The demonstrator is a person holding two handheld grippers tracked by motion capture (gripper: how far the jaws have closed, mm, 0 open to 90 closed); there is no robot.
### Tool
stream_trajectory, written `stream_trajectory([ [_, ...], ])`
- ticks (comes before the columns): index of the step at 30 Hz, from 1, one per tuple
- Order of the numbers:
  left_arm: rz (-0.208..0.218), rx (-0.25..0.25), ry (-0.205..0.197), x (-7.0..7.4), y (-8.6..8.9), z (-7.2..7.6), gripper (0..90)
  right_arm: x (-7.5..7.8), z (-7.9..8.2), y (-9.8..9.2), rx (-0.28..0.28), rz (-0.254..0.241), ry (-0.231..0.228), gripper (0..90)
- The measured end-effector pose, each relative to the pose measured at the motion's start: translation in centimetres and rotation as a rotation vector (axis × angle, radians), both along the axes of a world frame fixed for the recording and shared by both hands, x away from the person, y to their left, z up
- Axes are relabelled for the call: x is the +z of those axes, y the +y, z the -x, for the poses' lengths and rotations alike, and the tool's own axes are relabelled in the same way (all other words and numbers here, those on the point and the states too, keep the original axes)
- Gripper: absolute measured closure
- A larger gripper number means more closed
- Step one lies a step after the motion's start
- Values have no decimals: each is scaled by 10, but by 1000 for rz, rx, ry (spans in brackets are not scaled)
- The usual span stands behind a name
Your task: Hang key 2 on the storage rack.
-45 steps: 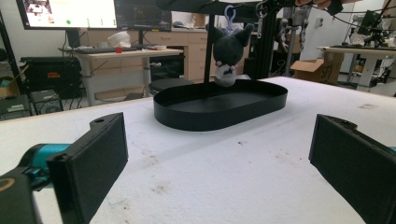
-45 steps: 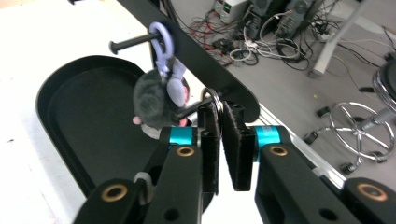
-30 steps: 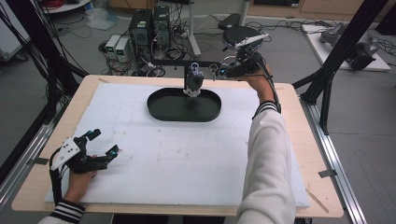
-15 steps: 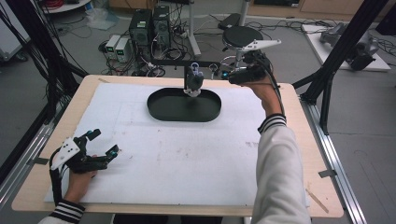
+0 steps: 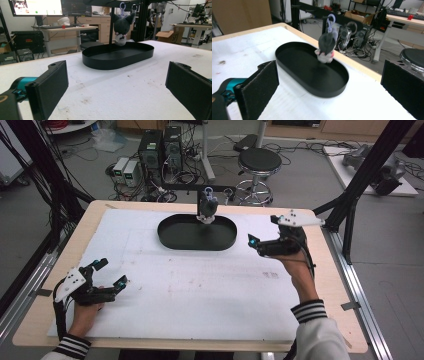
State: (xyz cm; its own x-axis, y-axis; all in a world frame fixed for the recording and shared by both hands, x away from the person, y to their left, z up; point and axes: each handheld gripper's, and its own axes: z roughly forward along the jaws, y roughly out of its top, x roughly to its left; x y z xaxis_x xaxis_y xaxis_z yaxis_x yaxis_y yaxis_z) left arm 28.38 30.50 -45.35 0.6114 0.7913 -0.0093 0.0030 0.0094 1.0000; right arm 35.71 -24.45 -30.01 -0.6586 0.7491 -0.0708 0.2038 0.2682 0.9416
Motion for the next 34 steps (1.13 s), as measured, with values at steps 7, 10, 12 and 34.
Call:
stream_trajectory([
  [7,0,0,2,0,0,0,49,-46,41,-19,-59,-70,-32,7],
  [10,0,-1,0,0,0,0,49,-62,53,-23,-82,-96,-54,7],
  [12,1,1,-1,0,0,0,49,-73,62,-25,-107,-99,-80,7],
  [34,7,2,-1,0,0,0,49,-151,88,-20,-146,-148,-177,7],
])
